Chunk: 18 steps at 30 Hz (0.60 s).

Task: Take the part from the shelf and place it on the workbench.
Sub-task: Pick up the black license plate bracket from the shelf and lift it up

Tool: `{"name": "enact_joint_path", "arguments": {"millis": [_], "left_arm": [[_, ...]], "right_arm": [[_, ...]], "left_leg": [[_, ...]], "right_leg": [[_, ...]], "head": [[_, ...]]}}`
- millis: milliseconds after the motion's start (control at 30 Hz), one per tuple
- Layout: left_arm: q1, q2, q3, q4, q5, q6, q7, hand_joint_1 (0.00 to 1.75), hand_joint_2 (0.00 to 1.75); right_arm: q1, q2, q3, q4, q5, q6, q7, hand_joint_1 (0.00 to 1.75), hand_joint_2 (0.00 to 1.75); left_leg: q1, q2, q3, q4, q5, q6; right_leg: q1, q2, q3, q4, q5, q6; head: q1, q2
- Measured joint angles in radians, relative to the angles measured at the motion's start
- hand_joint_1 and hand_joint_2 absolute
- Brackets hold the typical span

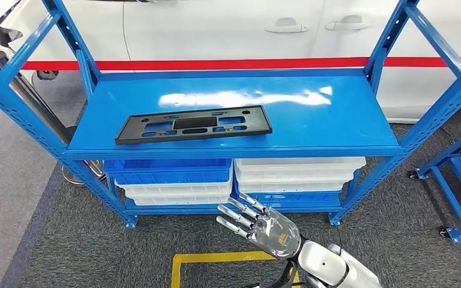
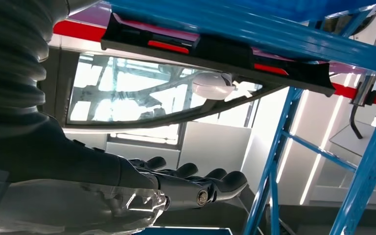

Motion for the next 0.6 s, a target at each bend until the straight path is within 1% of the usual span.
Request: {"name": "enact_joint_path", "arguments": {"millis": [33,67,133,167,200,233,267,300,333,367,400,433,467,500,533,567,600], "left_arm": [[0.0,0.0,0.001,0.0,0.0,0.002,0.0,0.0,0.0],[0.0,0.0,0.002,0.0,0.0,0.003,0.0,0.0,0.0],[0.0,0.0,0.005,0.0,0.001,0.007,-0.002,0.0,0.0],[0.0,-0.001,0.006,0.0,0.001,0.009,-0.002,0.0,0.0],[0.0,-0.002,0.007,0.0,0.001,0.011,-0.004,0.0,0.0],[-0.001,-0.003,0.008,0.0,0.001,0.012,-0.005,0.0,0.0],[-0.002,-0.003,0.01,0.0,0.001,0.013,-0.006,0.0,0.0],[-0.003,-0.003,0.011,0.0,0.001,0.015,-0.007,0.0,0.0],[-0.004,-0.003,0.013,0.0,0.001,0.016,-0.007,0.0,0.0],[-0.004,-0.003,0.015,0.0,0.001,0.018,-0.008,0.0,0.0],[-0.004,-0.004,0.017,0.0,0.001,0.02,-0.008,0.0,0.0],[-0.003,-0.005,0.019,0.0,0.001,0.022,-0.009,0.0,0.0],[-0.002,-0.006,0.021,0.0,0.001,0.023,-0.01,0.0,0.0],[-0.001,-0.009,0.022,0.0,0.0,0.024,-0.01,0.0,0.0],[-0.002,-0.011,0.023,0.0,0.0,0.025,-0.011,0.0,0.0],[-0.003,-0.013,0.024,0.0,0.0,0.025,-0.012,0.0,0.0],[-0.003,-0.015,0.025,0.0,0.0,0.025,-0.013,0.0,0.0]], "right_arm": [[0.001,0.0,-0.004,0.002,-0.002,0.0,-0.004,0.0,1.75],[0.002,0.0,-0.008,0.003,-0.003,0.0,-0.006,0.0,1.75],[0.004,0.0,-0.015,0.005,-0.005,0.0,-0.01,0.0,1.75],[0.006,0.0,-0.019,0.006,-0.005,0.0,-0.013,0.0,1.75],[0.007,0.001,-0.024,0.007,-0.006,0.0,-0.015,0.0,1.75],[0.009,0.003,-0.03,0.008,-0.006,-0.001,-0.018,0.0,1.75],[0.01,0.005,-0.036,0.009,-0.007,-0.001,-0.02,0.0,1.75],[0.012,0.008,-0.041,0.011,-0.007,-0.001,-0.021,0.0,1.75],[0.015,0.01,-0.044,0.014,-0.008,-0.001,-0.023,0.0,1.75],[0.02,0.011,-0.046,0.017,-0.01,-0.001,-0.025,0.0,1.75],[0.024,0.011,-0.048,0.02,-0.011,-0.001,-0.027,0.0,1.75],[0.026,0.011,-0.051,0.022,-0.012,-0.001,-0.029,0.0,1.75],[0.028,0.011,-0.053,0.024,-0.013,-0.001,-0.03,0.0,1.75],[0.027,0.011,-0.056,0.026,-0.014,-0.001,-0.031,0.0,1.75],[0.027,0.012,-0.058,0.027,-0.015,-0.001,-0.031,0.0,1.75],[0.025,0.012,-0.06,0.028,-0.016,-0.001,-0.032,0.0,1.75],[0.025,0.013,-0.061,0.029,-0.017,-0.001,-0.033,0.0,1.75]], "left_leg": [[-0.001,-0.001,0.024,-0.054,0.021,0.005],[-0.002,-0.003,0.038,-0.087,0.028,0.012],[-0.006,-0.005,0.044,-0.102,0.02,0.029],[-0.005,-0.005,0.046,-0.104,0.02,0.037],[-0.003,-0.007,0.05,-0.107,0.019,0.044],[-0.001,-0.008,0.055,-0.11,0.018,0.05],[0.0,-0.009,0.059,-0.113,0.016,0.056],[-0.001,-0.01,0.062,-0.113,0.013,0.06],[-0.002,-0.01,0.066,-0.113,0.009,0.065],[-0.003,-0.012,0.071,-0.113,0.005,0.068],[-0.004,-0.014,0.077,-0.113,0.0,0.069],[-0.005,-0.016,0.087,-0.113,-0.006,0.069],[-0.005,-0.018,0.097,-0.113,-0.013,0.068],[-0.006,-0.019,0.106,-0.113,-0.02,0.065],[-0.008,-0.019,0.112,-0.112,-0.027,0.061],[-0.009,-0.019,0.114,-0.112,-0.032,0.056],[-0.01,-0.019,0.114,-0.113,-0.036,0.05]], "right_leg": [[0.001,0.001,0.004,0.003,-0.006,0.006],[0.002,0.002,0.006,0.004,-0.011,0.012],[0.005,0.002,0.007,0.003,-0.015,0.022],[0.004,0.001,0.009,0.002,-0.018,0.027],[0.003,0.002,0.008,0.01,-0.024,0.031],[0.001,0.004,-0.002,0.033,-0.036,0.034],[0.0,0.007,-0.024,0.078,-0.056,0.036],[-0.001,0.011,-0.058,0.139,-0.079,0.037],[-0.001,0.014,-0.099,0.206,-0.099,0.037],[-0.001,0.015,-0.135,0.258,-0.107,0.036],[-0.001,0.016,-0.156,0.278,-0.095,0.035],[-0.001,0.017,-0.16,0.263,-0.063,0.032],[0.0,0.016,-0.148,0.215,-0.019,0.028],[0.001,0.015,-0.128,0.154,0.023,0.022],[0.004,0.013,-0.108,0.1,0.052,0.016],[0.008,0.011,-0.092,0.059,0.061,0.011],[0.011,0.01,-0.083,0.038,0.059,0.008]], "head": [[0.0,0.0],[0.0,0.0],[0.0,0.0],[0.0,0.0],[0.0,0.0],[0.0,0.0],[0.0,0.0],[0.0,0.0],[0.0,0.0],[0.0,0.0],[0.0,0.0],[0.0,0.0],[0.0,0.0],[0.0,0.0],[0.0,0.0],[0.0,0.0],[0.0,0.0]]}}
